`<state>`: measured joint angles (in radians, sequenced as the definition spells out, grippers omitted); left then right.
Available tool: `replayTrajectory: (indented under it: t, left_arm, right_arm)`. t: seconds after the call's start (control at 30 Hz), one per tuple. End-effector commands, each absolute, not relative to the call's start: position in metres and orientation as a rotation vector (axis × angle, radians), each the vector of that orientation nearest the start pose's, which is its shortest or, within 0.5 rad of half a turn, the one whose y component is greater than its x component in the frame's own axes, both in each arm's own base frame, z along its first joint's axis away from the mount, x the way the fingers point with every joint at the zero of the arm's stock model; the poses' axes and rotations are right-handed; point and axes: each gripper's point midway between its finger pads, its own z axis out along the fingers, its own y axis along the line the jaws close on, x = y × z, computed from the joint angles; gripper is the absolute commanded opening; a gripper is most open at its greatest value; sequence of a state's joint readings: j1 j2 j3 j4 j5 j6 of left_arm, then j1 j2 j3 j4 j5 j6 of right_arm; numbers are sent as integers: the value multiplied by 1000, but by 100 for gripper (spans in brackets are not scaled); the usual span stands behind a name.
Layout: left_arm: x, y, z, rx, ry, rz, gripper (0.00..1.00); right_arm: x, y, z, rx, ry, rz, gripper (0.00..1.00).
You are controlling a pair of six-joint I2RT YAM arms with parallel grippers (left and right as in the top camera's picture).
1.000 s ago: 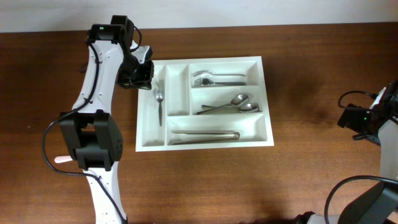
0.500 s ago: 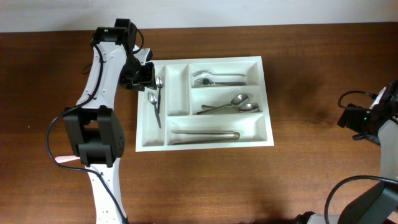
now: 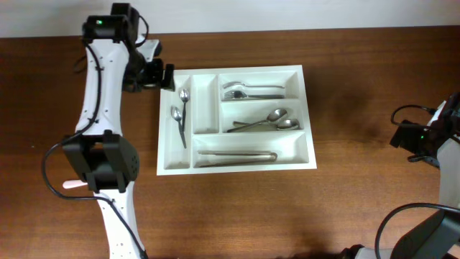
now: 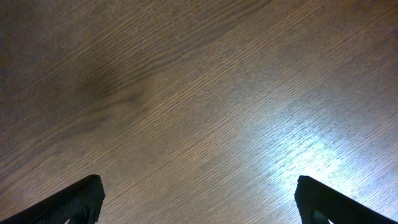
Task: Pack container
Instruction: 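Move the left gripper down over the white plastic knife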
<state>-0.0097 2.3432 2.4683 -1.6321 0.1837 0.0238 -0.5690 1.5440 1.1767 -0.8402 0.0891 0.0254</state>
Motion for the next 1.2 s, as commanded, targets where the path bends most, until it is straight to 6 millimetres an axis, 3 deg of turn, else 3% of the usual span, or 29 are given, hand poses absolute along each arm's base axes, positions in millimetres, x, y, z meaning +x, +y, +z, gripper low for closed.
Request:
replayTrajectory:
  t: [0.0,0.2,0.4,0.53,0.63,0.8,0.93,1.03,1.17]
  left_arm:
    - [449,-2,160,-216,3076,-209,99]
    - [444,33,188,-475,2980,-236,99]
    - [426,52,235,-516,2867,-193,99]
    - [394,67,263,-566,2821,-65,99]
    - [356,90,271,-800,2775,85,99]
    - [286,120,262,-1383,2597,163,99]
    - [240,131,240,-1900,2338,159,99]
    - [223,127,222,-2140,2222,123,99]
    - [231,132,205,-2175,2178,102,99]
  right_arm:
    - [285,-203,113,854,2681,-259,99]
    - [285,-203,113,854,2681,-259,99]
    - [285,-203,113,854,2681,-259,99]
    - [285,-203,113,854,2681,-259,99]
    - [285,-203,113,854,2681,-259,99]
    - [285,-203,113,854,2681,-259,99]
    - [285,-203,113,854,2681,-259,99]
    - [285,-203,113,854,2681,-259,99]
    - [285,-203,113,854,2681,-259,99]
